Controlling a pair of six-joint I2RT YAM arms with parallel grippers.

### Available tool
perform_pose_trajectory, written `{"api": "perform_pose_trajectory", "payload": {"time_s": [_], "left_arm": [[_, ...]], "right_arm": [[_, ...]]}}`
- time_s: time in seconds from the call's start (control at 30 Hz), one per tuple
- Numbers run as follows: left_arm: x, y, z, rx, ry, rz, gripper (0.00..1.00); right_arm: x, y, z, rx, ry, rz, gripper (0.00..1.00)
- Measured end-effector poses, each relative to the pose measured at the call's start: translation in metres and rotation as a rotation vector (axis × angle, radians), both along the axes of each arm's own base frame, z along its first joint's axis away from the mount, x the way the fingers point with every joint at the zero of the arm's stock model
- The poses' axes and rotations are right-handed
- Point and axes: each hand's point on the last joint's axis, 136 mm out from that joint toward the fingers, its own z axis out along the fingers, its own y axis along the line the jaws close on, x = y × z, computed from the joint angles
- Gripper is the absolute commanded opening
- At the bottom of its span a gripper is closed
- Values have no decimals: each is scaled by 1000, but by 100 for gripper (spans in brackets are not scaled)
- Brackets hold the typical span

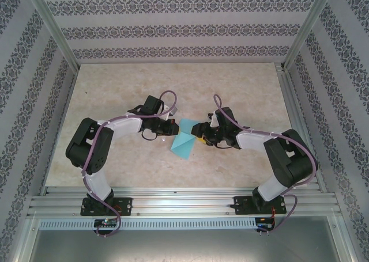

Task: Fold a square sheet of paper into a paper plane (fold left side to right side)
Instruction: Turn over the paper at the center of the table.

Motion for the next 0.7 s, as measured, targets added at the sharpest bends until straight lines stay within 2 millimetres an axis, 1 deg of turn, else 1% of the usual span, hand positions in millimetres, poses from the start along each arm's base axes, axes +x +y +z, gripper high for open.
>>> {"api": "perform_pose_trajectory", "payload": {"time_s": [0.2,0.37,0.4,0.5,0.57,0.7], "left_arm": [[0,0,0,1,4,4,0],[-1,1,-2,5,9,8,0],[-1,1,-3,6,10,8,0],[-2,2,-4,7,12,8,1],[-2,2,-4,9,11,9,2],[-2,3,-5,13,10,12,8]], "right_arm": [[8,7,-5,52,22,-26,52],[10,9,-8,67,36,-41,52],[10,9,-9,69,37,-43,51],[8,9,-12,73,50,-49,41],[8,10,-13,82,60,-52,31],[10,12,-12,101,65,-60,14]]}}
